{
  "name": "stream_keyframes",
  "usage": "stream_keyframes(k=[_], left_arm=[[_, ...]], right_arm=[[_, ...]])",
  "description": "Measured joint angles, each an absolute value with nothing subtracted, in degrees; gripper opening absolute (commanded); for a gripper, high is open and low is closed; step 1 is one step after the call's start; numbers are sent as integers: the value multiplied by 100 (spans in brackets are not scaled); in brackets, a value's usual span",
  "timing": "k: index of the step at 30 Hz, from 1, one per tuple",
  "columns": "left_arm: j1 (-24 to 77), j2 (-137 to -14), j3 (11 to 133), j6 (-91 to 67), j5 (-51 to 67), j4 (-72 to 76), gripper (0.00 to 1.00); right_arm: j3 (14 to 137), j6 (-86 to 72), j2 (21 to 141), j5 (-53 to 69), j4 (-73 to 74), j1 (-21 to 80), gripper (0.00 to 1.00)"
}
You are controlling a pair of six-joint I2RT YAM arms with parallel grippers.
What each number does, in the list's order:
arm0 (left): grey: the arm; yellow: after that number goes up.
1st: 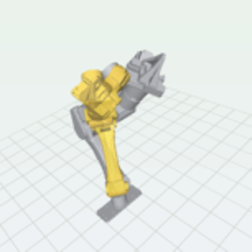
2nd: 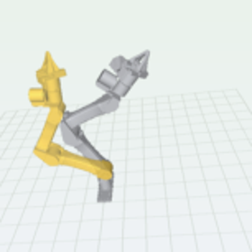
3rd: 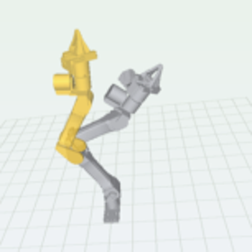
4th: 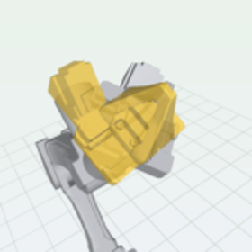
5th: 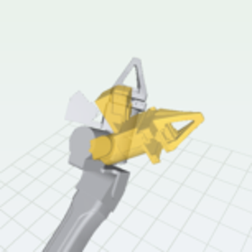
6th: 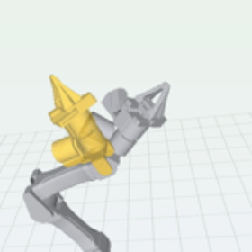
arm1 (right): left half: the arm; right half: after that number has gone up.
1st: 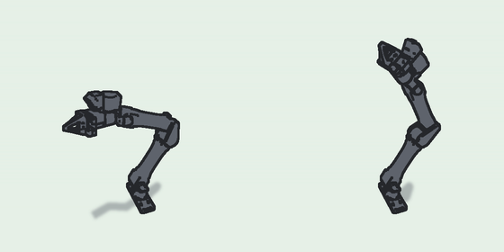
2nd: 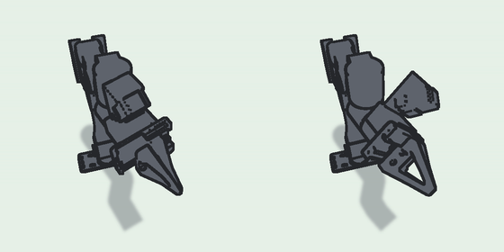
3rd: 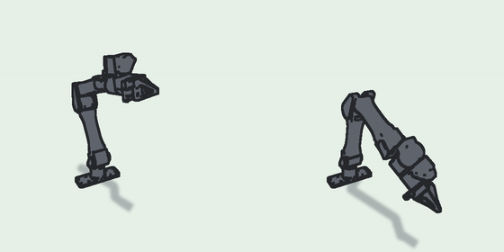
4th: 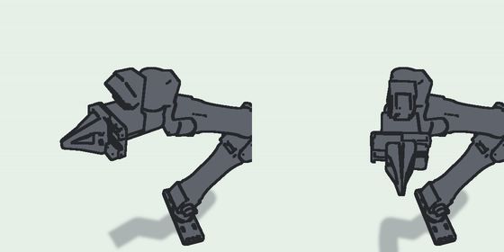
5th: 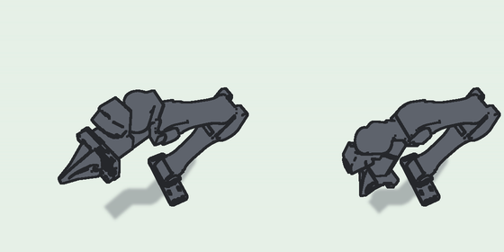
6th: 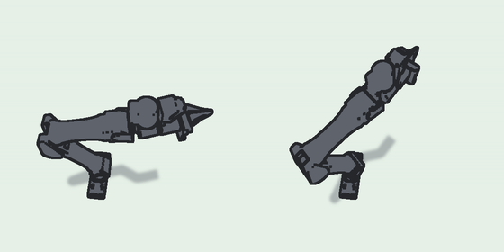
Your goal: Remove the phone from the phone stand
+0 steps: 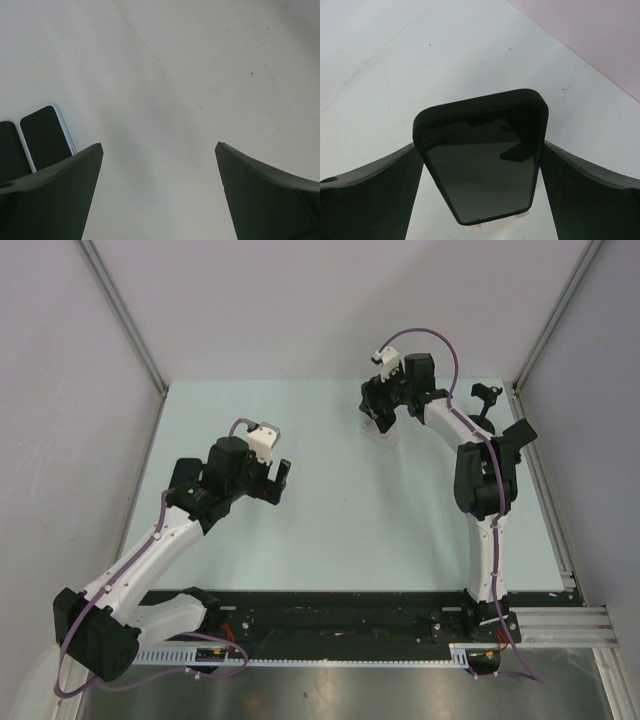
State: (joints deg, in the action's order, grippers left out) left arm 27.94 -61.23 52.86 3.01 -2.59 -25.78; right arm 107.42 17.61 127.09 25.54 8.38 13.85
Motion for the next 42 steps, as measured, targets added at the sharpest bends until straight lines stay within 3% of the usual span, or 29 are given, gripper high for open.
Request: stream_keyframes(k=[6,10,18,27,42], left_arm=[[2794,-6152,5286,301,-239,-2578,100],[2794,-6152,5286,301,-211,-2580,100],[2794,-6152,5286,294,-104,-2578,100],[2799,-6163,5286,178,215,-2569,100],[3269,-6023,5223,-888,672,-1907,99]], right_arm=[[10750,1826,12724,2622,919,1367,75],[10707,1826,12691,2571,897,1358,46],[9539,1426,11813,2060,438,1382,16],[8816,545,11174,532,336,1765,0],[8027,-1433,9196,-200,786,2056,0]])
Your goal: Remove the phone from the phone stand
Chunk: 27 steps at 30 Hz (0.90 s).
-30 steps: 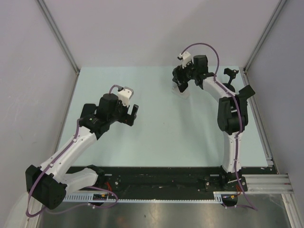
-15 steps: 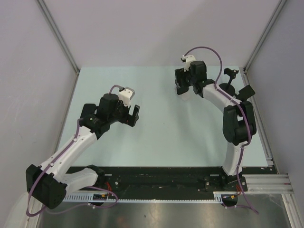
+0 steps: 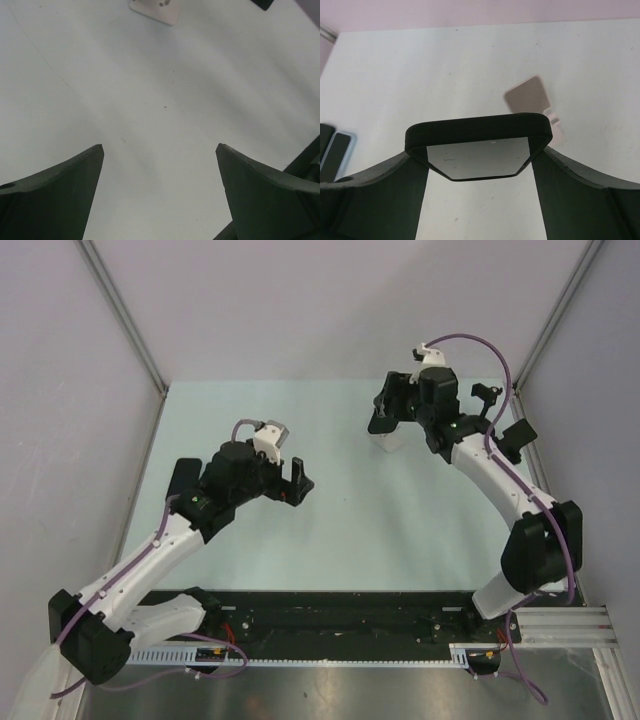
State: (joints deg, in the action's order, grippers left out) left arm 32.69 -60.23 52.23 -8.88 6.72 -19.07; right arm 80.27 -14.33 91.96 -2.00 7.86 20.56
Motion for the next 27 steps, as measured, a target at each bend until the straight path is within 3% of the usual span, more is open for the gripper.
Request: stream_keyframes(k=[13,20,23,27], left_arm=[[4219,-5839,4519,-1817,607,242,94],[4530,-6473,4460,-1796,561,1015,90],[4720,-6759,4536,-1658,517,1122,87],[4921,-6991,4672,-1424,508,1219,76]], right_arm=[[6445,-3245,7400,591,1070,2220,0],[5714,-3972,6589,1238,937,2335,0],[5513,-4178,6394,1431,906,2377,0],[5343,-4364,6167,1612,908,2379,0]])
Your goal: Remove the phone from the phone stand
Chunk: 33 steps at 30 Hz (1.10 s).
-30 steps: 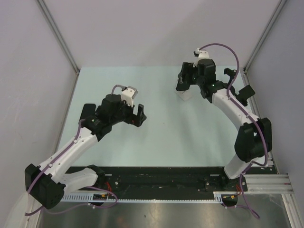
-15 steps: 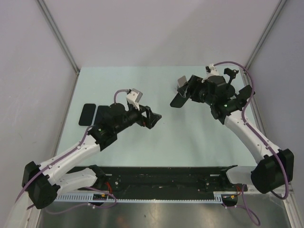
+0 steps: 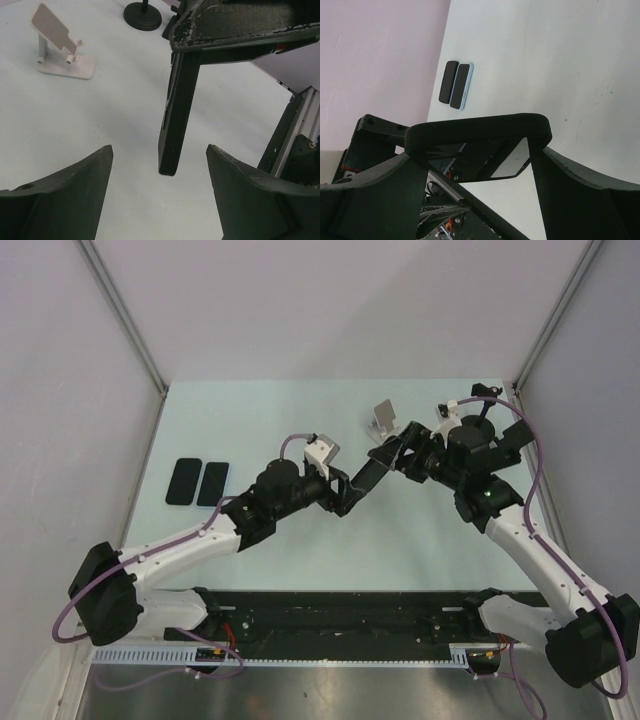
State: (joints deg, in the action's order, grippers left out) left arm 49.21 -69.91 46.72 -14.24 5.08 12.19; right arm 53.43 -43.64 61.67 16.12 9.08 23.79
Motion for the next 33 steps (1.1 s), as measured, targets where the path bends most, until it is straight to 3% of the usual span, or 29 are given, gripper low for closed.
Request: stream_keyframes(k=[7,8,12,13,15,18,19,21,22,23,33], left_arm=[[5210,-7249,4884,-1050,480,1352,46],[5218,-7273,4888,-1031,478,1374,34],[5229,-7297,4888,-958,467,1380,6],[5238,-7297,4888,-921,502,1378,3],[5297,-7297,4888,-882,467,1363,1],[5304,-7293,4886,-899,434,1343,0],[5304,-7286,4880,-902,425,1343,0],[5308,-7262,4860,-919,427,1347,0],[5308,-7244,4842,-945,432,1361,0],[5308,-7231,4831,-967,451,1374,0],[4250,-7076,4390,-1859,213,668,0]], right_arm=[[5203,-4539,5909,1772,845,2383,0],[5183,-4547,5896,1798,827,2383,0],[5124,-4560,5878,1841,825,2383,1],[5109,-4569,5878,1828,808,2383,9],[5074,-4591,5872,1833,805,2377,21],[5046,-4589,5854,1828,797,2377,51],[5046,-4582,5850,1828,797,2377,67],[5046,-4545,5826,1826,797,2375,83],[5046,-4517,5804,1831,803,2370,95],[5046,-4497,5780,1837,816,2364,100],[5043,-3701,4880,1621,1085,1594,100]])
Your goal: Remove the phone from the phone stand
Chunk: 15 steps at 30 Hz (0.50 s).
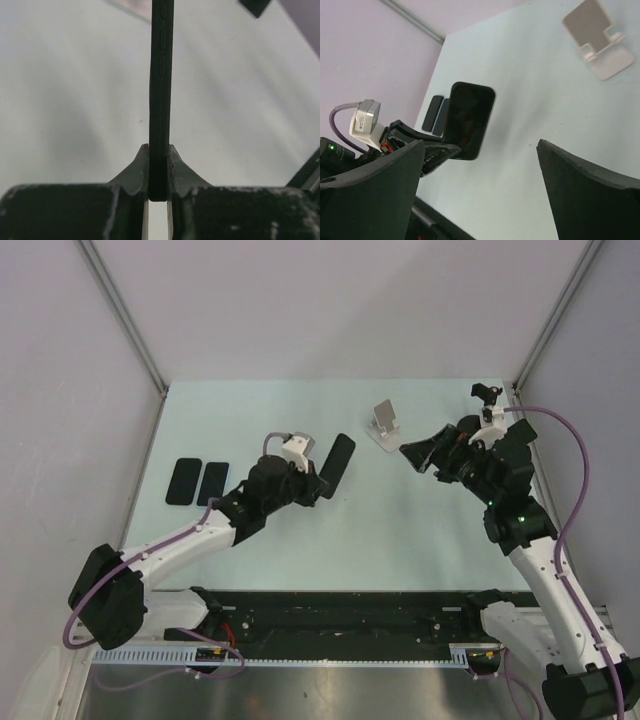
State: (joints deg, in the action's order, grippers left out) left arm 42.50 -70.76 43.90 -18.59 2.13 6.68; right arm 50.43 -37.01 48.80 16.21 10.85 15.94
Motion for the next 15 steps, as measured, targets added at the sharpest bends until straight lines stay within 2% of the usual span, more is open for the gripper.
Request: stream_keyframes(k=[7,15], left_arm=[[2832,-6879,4047,-2368,510,-84,0],[1070,-6991,3898,-2502,1251,-742,0]], right_arm=[[5043,-3076,4681,1439,1629,1122,100],[5041,-2536,4617,1332,1933,1063,100]])
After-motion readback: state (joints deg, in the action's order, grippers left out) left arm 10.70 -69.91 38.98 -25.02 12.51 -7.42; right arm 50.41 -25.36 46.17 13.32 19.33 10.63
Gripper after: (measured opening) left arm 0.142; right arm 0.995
